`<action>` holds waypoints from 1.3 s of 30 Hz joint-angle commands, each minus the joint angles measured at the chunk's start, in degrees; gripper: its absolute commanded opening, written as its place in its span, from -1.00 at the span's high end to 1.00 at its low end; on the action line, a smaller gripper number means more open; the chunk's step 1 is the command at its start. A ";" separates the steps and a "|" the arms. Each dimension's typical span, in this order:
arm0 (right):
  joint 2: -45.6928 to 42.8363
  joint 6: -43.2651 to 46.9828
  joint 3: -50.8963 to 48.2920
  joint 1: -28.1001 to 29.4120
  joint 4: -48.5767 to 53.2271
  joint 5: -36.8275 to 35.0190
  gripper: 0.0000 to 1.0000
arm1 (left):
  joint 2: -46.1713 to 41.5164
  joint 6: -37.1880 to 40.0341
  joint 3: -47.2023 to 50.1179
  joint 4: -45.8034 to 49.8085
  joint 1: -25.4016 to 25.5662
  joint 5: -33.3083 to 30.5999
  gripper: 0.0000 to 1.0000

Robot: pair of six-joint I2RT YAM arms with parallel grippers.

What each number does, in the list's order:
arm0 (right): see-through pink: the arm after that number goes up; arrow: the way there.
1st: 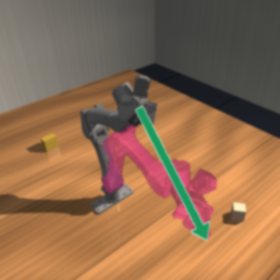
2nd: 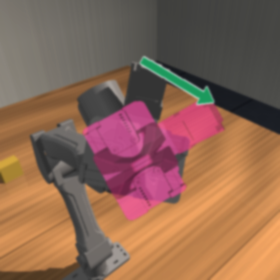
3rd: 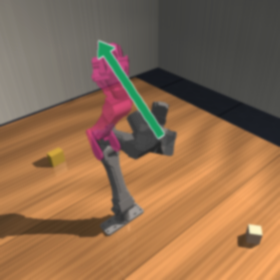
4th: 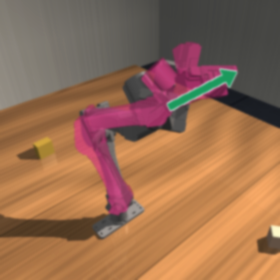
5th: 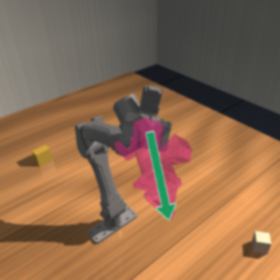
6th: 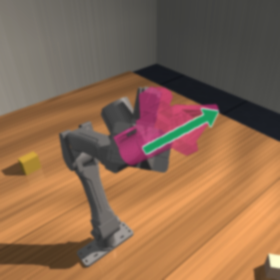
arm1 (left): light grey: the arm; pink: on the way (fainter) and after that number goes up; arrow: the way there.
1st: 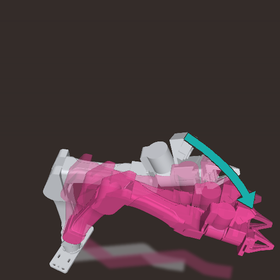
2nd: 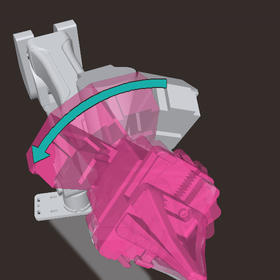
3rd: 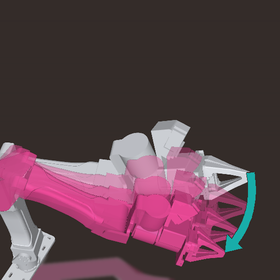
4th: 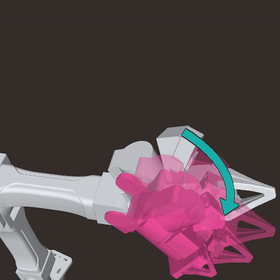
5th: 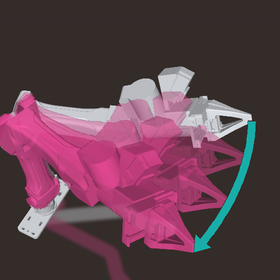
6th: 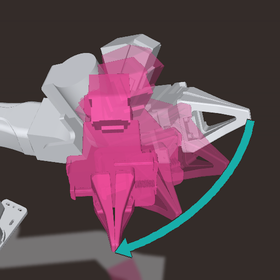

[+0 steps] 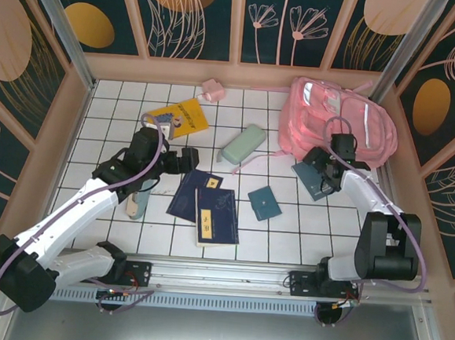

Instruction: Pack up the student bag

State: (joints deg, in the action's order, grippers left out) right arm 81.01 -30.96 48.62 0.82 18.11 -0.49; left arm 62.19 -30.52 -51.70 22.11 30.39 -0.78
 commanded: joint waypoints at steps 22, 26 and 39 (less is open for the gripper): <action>11.14 6.16 -2.99 11.26 -12.45 11.20 -0.96 | -5.08 1.67 1.63 -3.56 0.18 2.07 -0.98; 16.78 6.26 3.89 17.32 -10.05 8.28 -0.95 | -5.07 1.70 1.72 -3.48 0.08 2.25 -0.98; 29.44 8.27 25.91 30.21 -4.44 8.72 -0.91 | -6.60 1.63 2.35 -3.30 0.15 0.24 -0.98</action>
State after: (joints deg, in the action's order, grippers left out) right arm 111.28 -24.40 72.16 30.57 12.67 6.13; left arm 56.97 -30.04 -49.91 19.64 30.39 0.64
